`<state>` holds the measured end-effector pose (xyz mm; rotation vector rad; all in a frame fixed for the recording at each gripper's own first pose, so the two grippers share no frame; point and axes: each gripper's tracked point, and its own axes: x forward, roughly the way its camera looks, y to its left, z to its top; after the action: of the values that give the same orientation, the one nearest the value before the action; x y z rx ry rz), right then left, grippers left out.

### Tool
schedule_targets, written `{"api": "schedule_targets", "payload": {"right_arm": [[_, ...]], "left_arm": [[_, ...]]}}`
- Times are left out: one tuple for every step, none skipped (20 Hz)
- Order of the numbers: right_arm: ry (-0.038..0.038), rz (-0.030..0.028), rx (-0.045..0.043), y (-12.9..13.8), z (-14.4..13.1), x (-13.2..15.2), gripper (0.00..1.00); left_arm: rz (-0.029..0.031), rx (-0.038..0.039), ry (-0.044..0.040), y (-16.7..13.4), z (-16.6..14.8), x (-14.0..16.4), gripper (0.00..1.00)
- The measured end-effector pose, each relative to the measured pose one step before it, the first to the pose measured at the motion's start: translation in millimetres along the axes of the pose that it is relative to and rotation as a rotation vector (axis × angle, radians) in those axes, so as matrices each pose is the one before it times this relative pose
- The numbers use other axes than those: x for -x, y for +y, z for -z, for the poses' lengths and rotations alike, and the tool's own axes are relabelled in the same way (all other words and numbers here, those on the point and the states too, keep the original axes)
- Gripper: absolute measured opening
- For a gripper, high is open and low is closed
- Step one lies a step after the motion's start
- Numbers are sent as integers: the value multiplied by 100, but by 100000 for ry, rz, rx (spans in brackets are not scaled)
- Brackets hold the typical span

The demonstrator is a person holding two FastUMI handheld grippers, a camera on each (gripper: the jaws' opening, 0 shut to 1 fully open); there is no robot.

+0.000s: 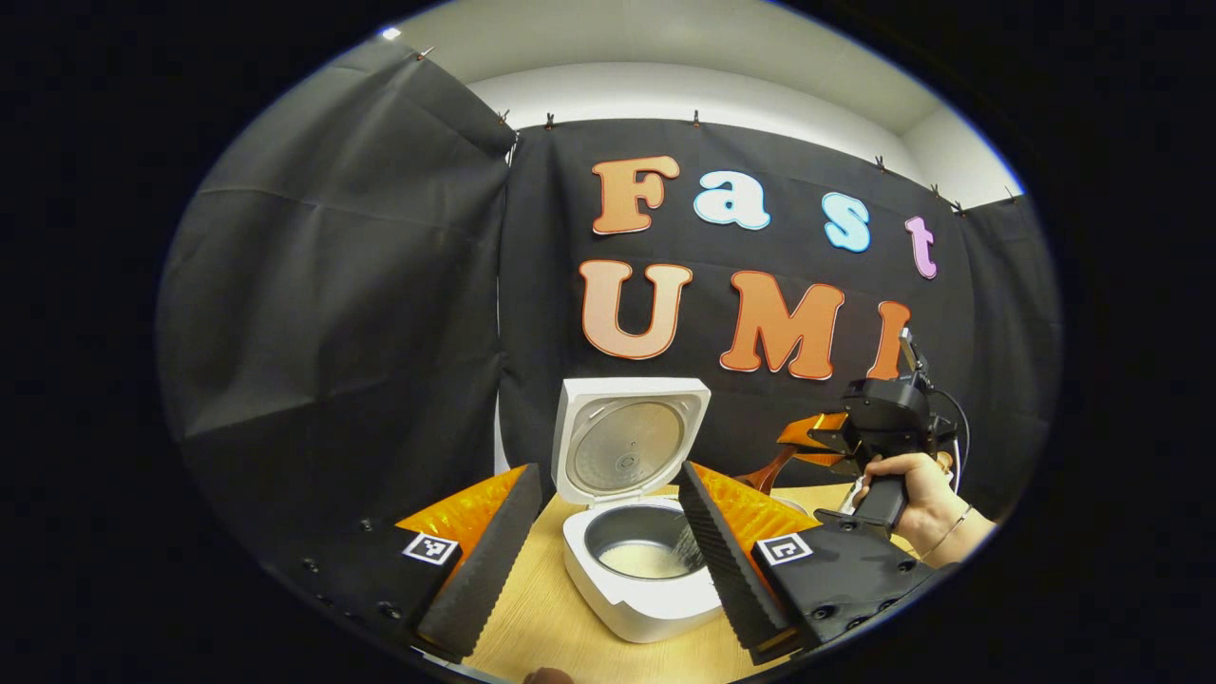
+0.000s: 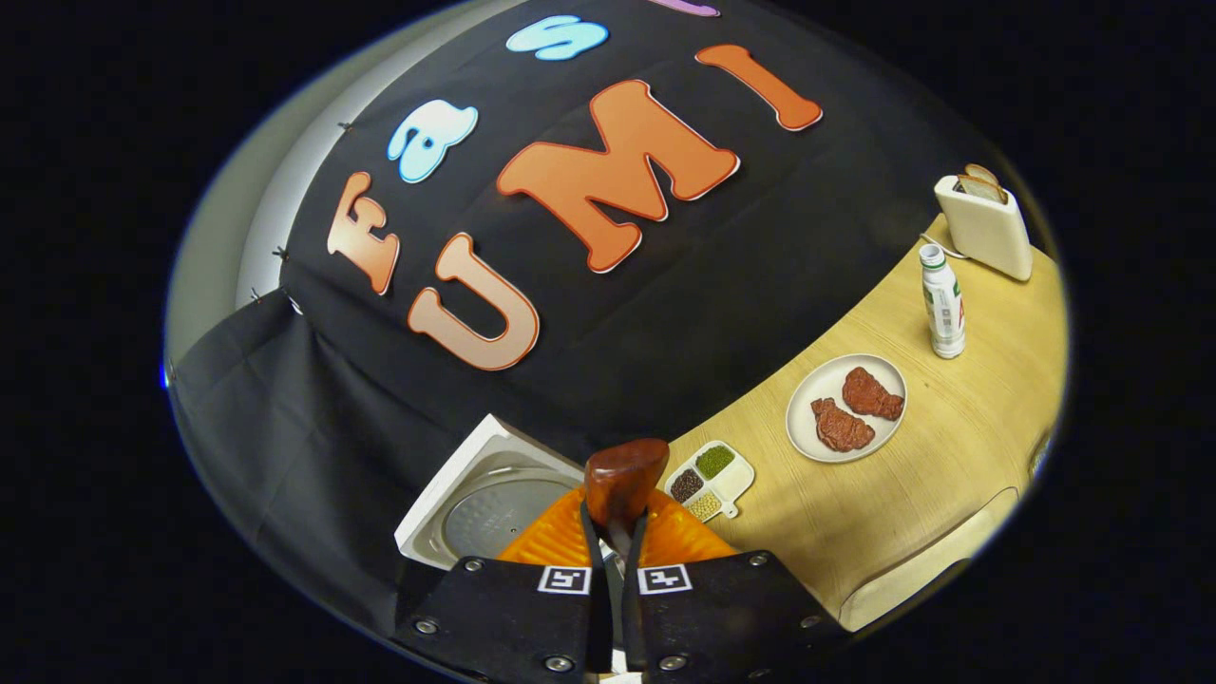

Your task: Close the left gripper, press the button to open the rice cooker; take a wooden spoon from the chopstick holder with the right hand, scoop a spoonful of rice and pour it into the rice cooker, then put the wooden spoon back into the chopstick holder.

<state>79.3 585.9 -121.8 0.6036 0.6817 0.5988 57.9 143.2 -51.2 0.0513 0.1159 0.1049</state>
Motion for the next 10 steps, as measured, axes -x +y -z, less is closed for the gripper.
{"api": "schedule_targets", "payload": {"right_arm": [[-153,-826,666,353,53,21,4],[-186,-673,725,325,9,-31,4],[-154,-434,1132,321,-57,-7,4],[-148,-319,1498,182,-38,-140,4],[-368,-411,1562,241,54,-5,4],[-346,-611,1600,249,-143,21,4],[-735,-722,1781,379,-229,70,4],[-599,-602,1911,223,-79,20,4],[-644,-661,2325,319,104,52,4],[-459,-655,2072,210,-50,-10,4]], "left_arm": [[-50,20,-4,3,91,-117,99],[-40,-34,30,49,-10,12,99],[28,-74,68,31,93,52,99],[-170,-87,116,83,91,121,99],[-195,-18,163,118,33,-9,99],[4,219,171,35,-35,-8,99],[119,267,111,-74,71,31,99],[74,181,63,4,-8,-41,99],[91,168,-249,38,-119,-4,99],[230,112,-340,1,-87,114,99]]}}
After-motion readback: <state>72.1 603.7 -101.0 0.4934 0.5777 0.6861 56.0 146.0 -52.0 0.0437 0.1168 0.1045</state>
